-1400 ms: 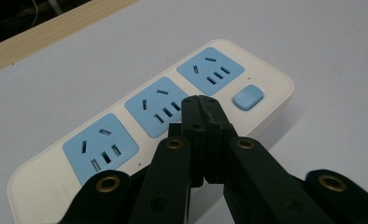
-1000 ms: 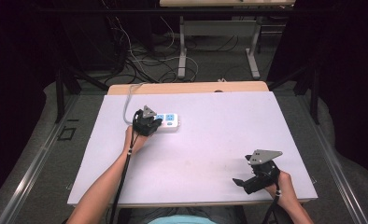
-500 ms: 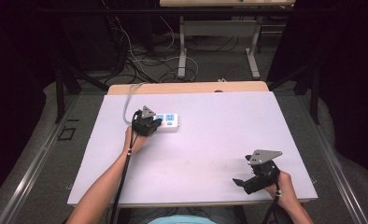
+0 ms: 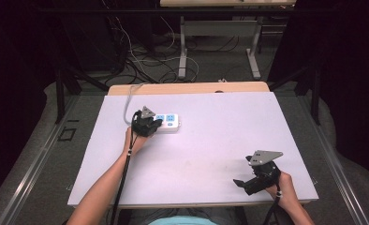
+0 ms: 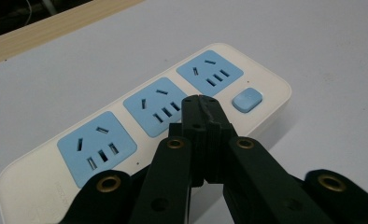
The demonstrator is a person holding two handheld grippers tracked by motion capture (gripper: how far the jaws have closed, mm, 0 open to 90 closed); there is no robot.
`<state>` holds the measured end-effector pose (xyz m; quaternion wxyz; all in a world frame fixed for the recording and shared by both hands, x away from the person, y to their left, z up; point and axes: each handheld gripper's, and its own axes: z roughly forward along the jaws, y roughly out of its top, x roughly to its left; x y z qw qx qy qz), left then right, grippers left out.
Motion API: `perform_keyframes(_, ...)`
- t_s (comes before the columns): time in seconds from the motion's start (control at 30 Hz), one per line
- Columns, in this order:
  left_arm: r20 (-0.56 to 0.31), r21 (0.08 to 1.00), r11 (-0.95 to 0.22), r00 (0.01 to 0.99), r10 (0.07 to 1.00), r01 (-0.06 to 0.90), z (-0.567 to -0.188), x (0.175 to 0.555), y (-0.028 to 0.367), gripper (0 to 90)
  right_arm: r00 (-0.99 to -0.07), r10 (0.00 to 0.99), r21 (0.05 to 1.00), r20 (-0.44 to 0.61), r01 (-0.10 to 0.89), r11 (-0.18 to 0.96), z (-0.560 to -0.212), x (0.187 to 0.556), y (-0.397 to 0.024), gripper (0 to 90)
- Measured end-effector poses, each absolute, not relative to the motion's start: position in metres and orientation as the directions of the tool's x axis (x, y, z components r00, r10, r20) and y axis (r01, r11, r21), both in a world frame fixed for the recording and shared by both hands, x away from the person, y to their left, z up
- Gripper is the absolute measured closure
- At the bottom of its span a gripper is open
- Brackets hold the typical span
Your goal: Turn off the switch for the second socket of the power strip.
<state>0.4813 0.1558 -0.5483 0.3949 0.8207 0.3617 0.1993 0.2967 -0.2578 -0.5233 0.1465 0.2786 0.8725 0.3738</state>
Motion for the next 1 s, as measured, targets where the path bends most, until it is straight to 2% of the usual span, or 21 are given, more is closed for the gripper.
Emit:
perform_keyframes(0.6,0.045,0.800,-0.416,0.647,0.761,0.433,-0.5497,0.4810,0.1542,90.0,-0.805,0.590,0.730,-0.057,0.369,0.575,-0.5238,0.2975,-0.2576,2.9)
perform_keyframes(0.73,0.019,0.800,-0.403,0.653,0.757,0.444,-0.5505,0.4804,0.1535,90.0,-0.806,0.588,0.730,-0.058,0.367,0.576,-0.5238,0.2976,-0.2575,2.9)
perform_keyframes(0.83,0.047,0.797,-0.424,0.656,0.753,0.430,-0.5501,0.4802,0.1523,90.0,-0.805,0.590,0.729,-0.056,0.371,0.575,-0.5236,0.2971,-0.2575,2.9)
perform_keyframes(1.0,0.041,0.799,-0.420,0.658,0.752,0.431,-0.5504,0.4809,0.1526,90.0,-0.808,0.587,0.729,-0.057,0.367,0.577,-0.5237,0.2974,-0.2576,2.9)
